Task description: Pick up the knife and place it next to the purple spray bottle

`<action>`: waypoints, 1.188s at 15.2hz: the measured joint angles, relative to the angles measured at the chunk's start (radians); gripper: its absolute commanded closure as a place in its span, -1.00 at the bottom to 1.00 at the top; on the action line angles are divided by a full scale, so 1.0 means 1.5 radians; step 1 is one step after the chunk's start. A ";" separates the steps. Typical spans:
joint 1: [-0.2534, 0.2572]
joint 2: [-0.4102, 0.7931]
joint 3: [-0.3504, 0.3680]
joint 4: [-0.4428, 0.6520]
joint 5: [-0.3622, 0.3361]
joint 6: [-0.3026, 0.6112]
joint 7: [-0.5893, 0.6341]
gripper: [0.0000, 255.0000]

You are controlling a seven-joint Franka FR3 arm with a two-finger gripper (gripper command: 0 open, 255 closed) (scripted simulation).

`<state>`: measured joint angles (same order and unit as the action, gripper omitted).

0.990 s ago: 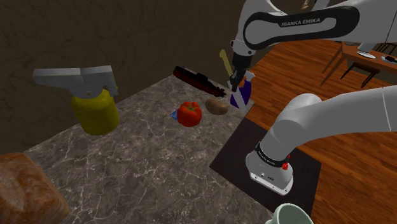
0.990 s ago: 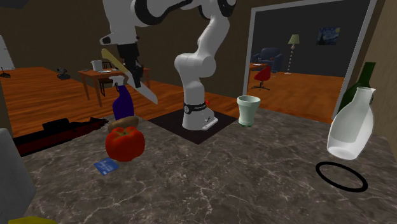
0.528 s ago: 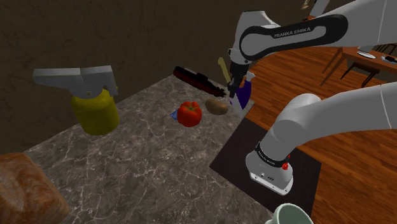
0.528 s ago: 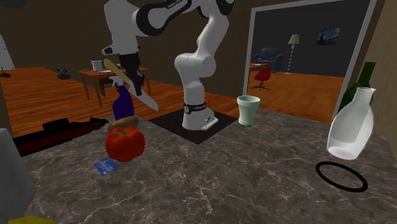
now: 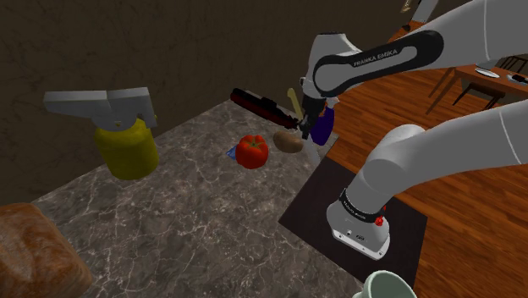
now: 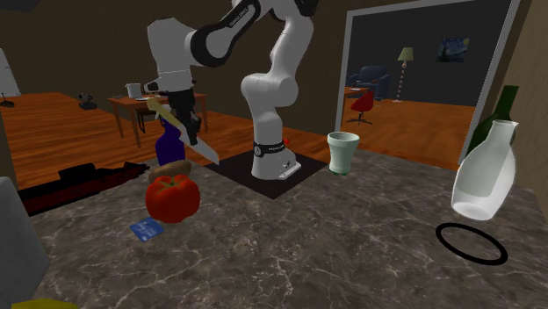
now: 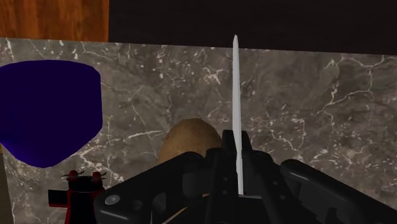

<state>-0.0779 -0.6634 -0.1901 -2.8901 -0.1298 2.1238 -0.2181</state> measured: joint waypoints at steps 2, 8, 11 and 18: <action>0.000 0.015 -0.003 -0.008 -0.002 0.024 -0.001 1.00; 0.001 0.070 -0.011 -0.036 -0.006 0.106 -0.002 1.00; 0.001 0.099 -0.015 -0.048 -0.008 0.147 -0.002 1.00; 0.007 0.192 -0.026 -0.064 -0.007 0.256 -0.008 1.00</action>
<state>-0.0668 -0.3758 -0.2297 -2.9861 -0.1406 2.5074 -0.2298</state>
